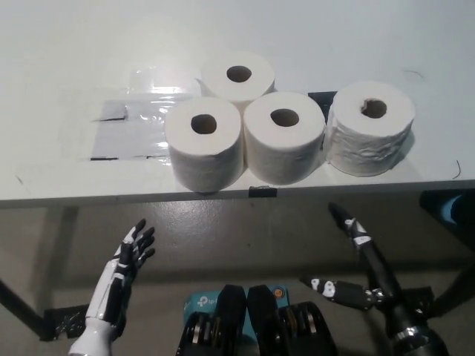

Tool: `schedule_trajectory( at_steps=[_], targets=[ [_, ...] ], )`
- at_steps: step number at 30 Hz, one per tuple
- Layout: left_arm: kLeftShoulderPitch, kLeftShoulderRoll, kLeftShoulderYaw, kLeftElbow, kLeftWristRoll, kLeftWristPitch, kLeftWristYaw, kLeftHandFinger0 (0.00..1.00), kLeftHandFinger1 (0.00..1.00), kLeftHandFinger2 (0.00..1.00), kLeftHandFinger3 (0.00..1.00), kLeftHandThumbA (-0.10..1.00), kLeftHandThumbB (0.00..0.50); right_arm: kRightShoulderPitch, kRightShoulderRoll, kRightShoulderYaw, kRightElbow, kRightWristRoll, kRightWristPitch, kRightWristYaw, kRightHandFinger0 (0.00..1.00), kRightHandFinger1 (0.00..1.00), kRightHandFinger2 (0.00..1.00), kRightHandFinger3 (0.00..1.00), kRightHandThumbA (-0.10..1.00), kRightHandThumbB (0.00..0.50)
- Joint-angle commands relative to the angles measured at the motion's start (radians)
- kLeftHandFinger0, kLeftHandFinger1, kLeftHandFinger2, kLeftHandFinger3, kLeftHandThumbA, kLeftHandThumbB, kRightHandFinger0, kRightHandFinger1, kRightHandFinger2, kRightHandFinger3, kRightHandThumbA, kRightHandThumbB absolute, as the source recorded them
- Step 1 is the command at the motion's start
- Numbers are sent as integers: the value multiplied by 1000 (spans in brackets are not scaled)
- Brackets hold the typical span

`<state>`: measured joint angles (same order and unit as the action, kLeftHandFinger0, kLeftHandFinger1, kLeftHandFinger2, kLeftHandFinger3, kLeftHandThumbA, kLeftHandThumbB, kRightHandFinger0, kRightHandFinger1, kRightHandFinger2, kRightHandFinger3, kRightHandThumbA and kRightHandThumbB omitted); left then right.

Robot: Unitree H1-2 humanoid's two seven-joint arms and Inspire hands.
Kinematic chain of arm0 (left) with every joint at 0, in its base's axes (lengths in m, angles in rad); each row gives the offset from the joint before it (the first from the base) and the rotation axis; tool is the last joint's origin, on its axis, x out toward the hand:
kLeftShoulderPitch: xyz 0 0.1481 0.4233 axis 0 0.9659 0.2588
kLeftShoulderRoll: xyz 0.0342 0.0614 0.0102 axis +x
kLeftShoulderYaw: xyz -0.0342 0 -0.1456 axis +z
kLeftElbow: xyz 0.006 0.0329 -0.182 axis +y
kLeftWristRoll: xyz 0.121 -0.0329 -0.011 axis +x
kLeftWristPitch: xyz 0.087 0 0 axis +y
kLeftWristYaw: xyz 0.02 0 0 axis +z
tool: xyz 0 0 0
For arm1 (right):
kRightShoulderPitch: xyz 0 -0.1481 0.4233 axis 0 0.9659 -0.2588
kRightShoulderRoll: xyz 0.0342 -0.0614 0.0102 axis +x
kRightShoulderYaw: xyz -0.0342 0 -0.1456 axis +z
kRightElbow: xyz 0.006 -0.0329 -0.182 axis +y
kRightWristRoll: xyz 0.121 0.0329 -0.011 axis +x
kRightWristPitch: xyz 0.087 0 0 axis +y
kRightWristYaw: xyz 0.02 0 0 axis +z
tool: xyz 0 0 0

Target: A few rolls of toilet paper are kept infront of the robot and the robot uses its right hand to lift one of the rolls and and places it on top of the other rolls to stack it.

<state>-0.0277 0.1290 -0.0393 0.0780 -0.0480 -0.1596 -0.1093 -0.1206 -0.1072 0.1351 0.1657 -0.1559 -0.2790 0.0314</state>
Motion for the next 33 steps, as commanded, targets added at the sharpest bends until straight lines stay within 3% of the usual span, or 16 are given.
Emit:
schedule_trajectory(
  at_steps=[1, 5, 10, 11, 13, 15, 16, 17, 18, 19, 21, 22, 25, 27, 30, 33],
  targets=[
    [-22, -1, -13, -7, 15, -34, -16, 1000, 1000, 1000, 1000, 1000, 144, 3, 10, -44, -81, 23, -99, -43, 1000, 1000, 1000, 1000, 969, 193],
    [-27, -4, -16, -3, 5, -35, -16, 1000, 1000, 1000, 1000, 1000, 145, 15, 22, -102, -202, 84, -138, -54, 1000, 1000, 1000, 1000, 933, 104],
    [-28, -4, -19, 2, 13, -43, -14, 1000, 1000, 1000, 1000, 1000, 130, 7, 11, -188, -421, 94, -56, -76, 1000, 1000, 1000, 1000, 1000, 107],
    [-28, -5, -18, 2, 13, -43, -13, 1000, 1000, 1000, 1000, 1000, 129, 3, 12, -190, -421, 94, -53, -72, 1000, 1000, 1000, 1000, 1000, 144],
    [-26, -8, -18, -3, 9, -34, -12, 1000, 1000, 1000, 1000, 1000, 129, -58, -37, -254, -548, 111, 74, -67, 1000, 1000, 1000, 1000, 1000, 199],
    [-23, -9, -19, -7, 12, -32, -11, 1000, 1000, 1000, 1000, 1000, 128, -117, -92, -292, -591, 118, 139, -48, 1000, 1000, 1000, 1000, 1000, 188],
    [-21, -10, -18, -8, 5, -30, -13, 1000, 1000, 1000, 1000, 1000, 124, -173, -151, -316, -605, 116, 214, -24, 1000, 1000, 1000, 1000, 1000, 239],
    [-22, -12, -17, -6, 9, -31, -9, 1000, 1000, 1000, 1000, 1000, 125, -213, -186, -331, -615, 107, 275, -10, 1000, 1000, 1000, 1000, 1000, 256],
    [-22, -12, -17, -5, 9, -33, -9, 1000, 1000, 1000, 1000, 1000, 124, -232, -202, -335, -615, 109, 302, -3, 1000, 1000, 1000, 1000, 1000, 252],
    [-20, -12, -17, -6, 8, -35, -10, 1000, 1000, 1000, 1000, 1000, 125, -320, -288, -344, -584, 120, 396, 39, 1000, 1000, 1000, 1000, 1000, 228],
    [-23, -13, -14, 0, 3, -45, -10, 1000, 1000, 1000, 1000, 1000, 121, -397, -360, -335, -541, 118, 478, 80, 1000, 1000, 1000, 1000, 978, 226],
    [-23, -14, -13, 1, 2, -44, -10, 1000, 1000, 1000, 1000, 1000, 124, -459, -418, -316, -501, 117, 536, 122, 1000, 1000, 1000, 1000, 957, 203],
    [-20, -16, -13, -7, 1, -36, -9, 1000, 1000, 1000, 1000, 1000, 119, -622, -507, -242, -346, 95, 616, 213, 1000, 1000, 1000, 1000, 916, 225],
    [-16, -16, -11, -6, 5, -38, -6, 1000, 1000, 1000, 1000, 1000, 118, -729, -541, -172, -223, 74, 682, 288, 1000, 1000, 1000, 1000, 942, 276],
    [-17, -15, -10, -2, 2, -43, -7, 1000, 1000, 1000, 1000, 1000, 125, -849, -570, -78, -60, 26, 695, 373, 1000, 1000, 1000, 1000, 963, 276],
    [-16, -17, -9, -6, -4, -37, -10, 1000, 1000, 1000, 1000, 1000, 130, -974, -566, 5, 134, 29, 687, 474, 1000, 1000, 1000, 1000, 888, 238]
  ],
)
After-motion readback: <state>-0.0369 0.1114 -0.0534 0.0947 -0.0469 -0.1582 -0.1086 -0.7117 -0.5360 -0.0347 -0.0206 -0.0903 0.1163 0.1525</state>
